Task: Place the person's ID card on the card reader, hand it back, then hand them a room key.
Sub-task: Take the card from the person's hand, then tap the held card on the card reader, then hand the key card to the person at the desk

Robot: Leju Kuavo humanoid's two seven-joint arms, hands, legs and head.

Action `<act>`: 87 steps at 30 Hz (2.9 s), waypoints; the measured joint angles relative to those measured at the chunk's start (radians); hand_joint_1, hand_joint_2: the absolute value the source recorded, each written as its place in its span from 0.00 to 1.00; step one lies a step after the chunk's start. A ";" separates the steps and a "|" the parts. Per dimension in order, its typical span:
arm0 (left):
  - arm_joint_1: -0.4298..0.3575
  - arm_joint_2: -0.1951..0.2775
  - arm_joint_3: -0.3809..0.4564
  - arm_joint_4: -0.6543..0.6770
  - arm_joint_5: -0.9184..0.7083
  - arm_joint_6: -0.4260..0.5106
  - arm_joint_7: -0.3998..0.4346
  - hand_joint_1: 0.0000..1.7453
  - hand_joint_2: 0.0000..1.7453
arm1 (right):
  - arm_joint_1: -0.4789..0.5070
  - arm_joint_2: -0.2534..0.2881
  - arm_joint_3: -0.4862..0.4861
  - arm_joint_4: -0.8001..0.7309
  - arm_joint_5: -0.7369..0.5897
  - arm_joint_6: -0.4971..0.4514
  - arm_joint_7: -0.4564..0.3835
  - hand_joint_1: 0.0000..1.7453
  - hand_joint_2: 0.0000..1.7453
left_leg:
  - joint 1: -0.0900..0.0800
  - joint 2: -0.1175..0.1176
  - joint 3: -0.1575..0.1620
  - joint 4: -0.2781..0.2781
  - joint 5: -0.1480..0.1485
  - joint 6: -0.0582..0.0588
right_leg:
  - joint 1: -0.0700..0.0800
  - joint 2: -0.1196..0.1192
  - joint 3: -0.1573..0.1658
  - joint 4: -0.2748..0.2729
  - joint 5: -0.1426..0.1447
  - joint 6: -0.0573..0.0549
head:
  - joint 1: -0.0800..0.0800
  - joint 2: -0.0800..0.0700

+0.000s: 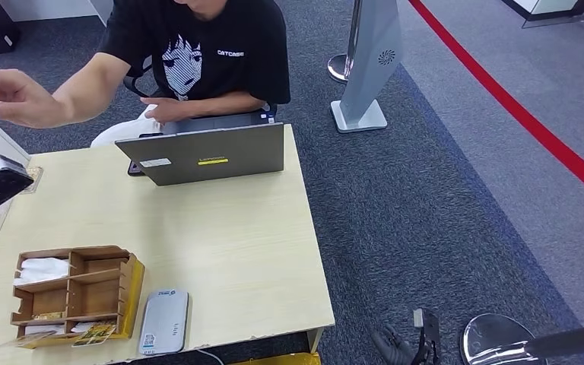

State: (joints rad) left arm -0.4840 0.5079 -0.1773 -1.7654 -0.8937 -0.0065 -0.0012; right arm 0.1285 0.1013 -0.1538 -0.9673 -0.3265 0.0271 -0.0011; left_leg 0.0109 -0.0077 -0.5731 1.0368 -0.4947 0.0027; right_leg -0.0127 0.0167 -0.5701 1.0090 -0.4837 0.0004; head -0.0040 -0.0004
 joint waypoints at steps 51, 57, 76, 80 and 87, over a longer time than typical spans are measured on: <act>0.705 0.078 -0.386 -0.053 -0.083 0.182 -0.023 1.00 1.00 | 0.082 -0.055 0.103 -0.104 -0.045 -0.114 0.014 0.00 1.00 | -0.001 -0.001 -0.001 0.000 -0.001 0.001 | 0.000 -0.001 0.000 -0.001 -0.001 0.000 | 0.000 0.000; 0.690 0.083 -0.440 -0.032 -0.075 0.167 -0.020 1.00 1.00 | 0.077 -0.055 0.103 -0.103 -0.059 -0.114 0.010 0.00 1.00 | -0.001 -0.001 -0.001 0.000 -0.001 0.001 | 0.000 -0.001 0.000 -0.001 -0.001 0.000 | 0.000 0.000; 0.672 0.093 -0.538 0.026 -0.029 0.133 0.091 1.00 1.00 | 0.062 -0.055 0.110 -0.086 -0.071 -0.114 0.004 0.00 1.00 | -0.001 -0.001 -0.001 0.000 -0.001 0.001 | 0.000 -0.001 0.000 -0.001 -0.001 0.000 | 0.000 0.000; 0.667 0.100 -0.556 0.035 -0.024 0.136 0.103 1.00 1.00 | 0.058 -0.055 0.113 -0.080 -0.076 -0.114 0.002 0.00 1.00 | -0.001 -0.001 -0.001 0.000 -0.001 0.001 | 0.000 -0.001 0.000 -0.001 -0.001 0.000 | 0.000 0.000; 0.558 -0.005 -0.422 -0.065 -0.194 0.202 0.000 1.00 1.00 | 0.069 -0.055 0.120 -0.083 -0.080 -0.132 -0.002 0.00 1.00 | -0.001 -0.003 -0.001 0.000 -0.001 0.001 | 0.000 -0.003 0.001 -0.001 0.000 0.001 | 0.000 0.000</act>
State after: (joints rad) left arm 0.0742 0.5032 -0.5997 -1.8302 -1.0880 0.1951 -0.0012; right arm 0.1978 0.0465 -0.0339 -1.0505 -0.4063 -0.1045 -0.0028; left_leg 0.0097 -0.0107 -0.5739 1.0370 -0.4956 0.0037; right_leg -0.0131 0.0139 -0.5694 1.0084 -0.4841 0.0011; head -0.0036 -0.0005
